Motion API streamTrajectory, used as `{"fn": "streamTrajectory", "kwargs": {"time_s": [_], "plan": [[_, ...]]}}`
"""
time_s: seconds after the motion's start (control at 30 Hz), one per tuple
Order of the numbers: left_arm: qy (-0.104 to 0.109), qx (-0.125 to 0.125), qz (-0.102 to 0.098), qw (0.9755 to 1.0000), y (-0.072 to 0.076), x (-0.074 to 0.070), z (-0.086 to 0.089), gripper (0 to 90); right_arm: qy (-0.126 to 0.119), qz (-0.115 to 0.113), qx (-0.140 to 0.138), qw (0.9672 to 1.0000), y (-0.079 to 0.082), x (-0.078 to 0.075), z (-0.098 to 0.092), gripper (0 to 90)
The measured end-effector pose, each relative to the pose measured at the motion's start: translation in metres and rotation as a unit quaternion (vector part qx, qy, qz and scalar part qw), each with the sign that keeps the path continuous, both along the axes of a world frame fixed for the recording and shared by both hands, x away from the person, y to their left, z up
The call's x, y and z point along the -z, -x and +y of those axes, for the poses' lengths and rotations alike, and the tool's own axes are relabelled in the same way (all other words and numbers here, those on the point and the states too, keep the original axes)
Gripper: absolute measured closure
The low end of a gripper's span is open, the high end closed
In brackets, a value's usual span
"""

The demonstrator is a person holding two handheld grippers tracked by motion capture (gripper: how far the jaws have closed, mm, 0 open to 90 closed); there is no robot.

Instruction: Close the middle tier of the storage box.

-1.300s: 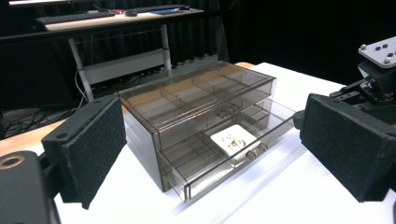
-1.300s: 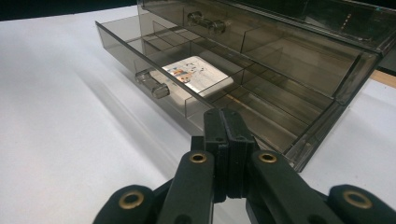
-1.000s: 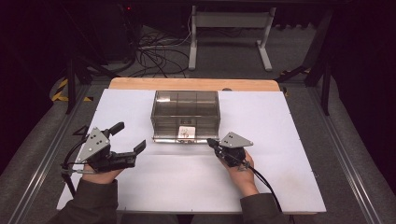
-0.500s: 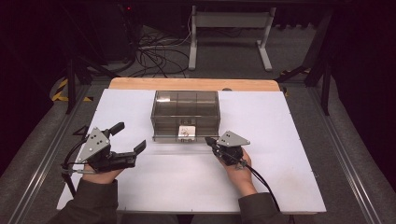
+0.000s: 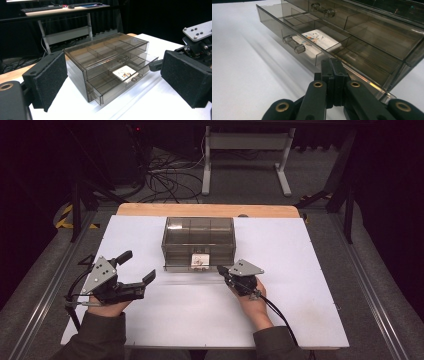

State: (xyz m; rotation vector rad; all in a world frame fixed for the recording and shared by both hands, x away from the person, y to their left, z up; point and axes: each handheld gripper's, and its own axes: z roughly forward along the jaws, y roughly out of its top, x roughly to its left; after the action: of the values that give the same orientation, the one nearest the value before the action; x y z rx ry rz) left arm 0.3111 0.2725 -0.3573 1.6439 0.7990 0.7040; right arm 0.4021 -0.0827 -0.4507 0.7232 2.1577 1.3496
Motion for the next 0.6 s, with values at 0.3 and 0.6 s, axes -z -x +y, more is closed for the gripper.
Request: {"fn": "streamTrajectory", "kwargs": {"time_s": [0.3,0.6], "plan": [[-0.001,0.0,0.002,1.0,-0.0002,0.0001,0.0001,8.0,0.003,0.002,0.002,1.0,-0.0016,0.0004,0.0082,90.0],[0.0,0.0,0.001,1.0,-0.0003,0.0004,0.0001,8.0,0.002,0.001,0.006,1.0,-0.0055,0.0005,0.0092,90.0]]}}
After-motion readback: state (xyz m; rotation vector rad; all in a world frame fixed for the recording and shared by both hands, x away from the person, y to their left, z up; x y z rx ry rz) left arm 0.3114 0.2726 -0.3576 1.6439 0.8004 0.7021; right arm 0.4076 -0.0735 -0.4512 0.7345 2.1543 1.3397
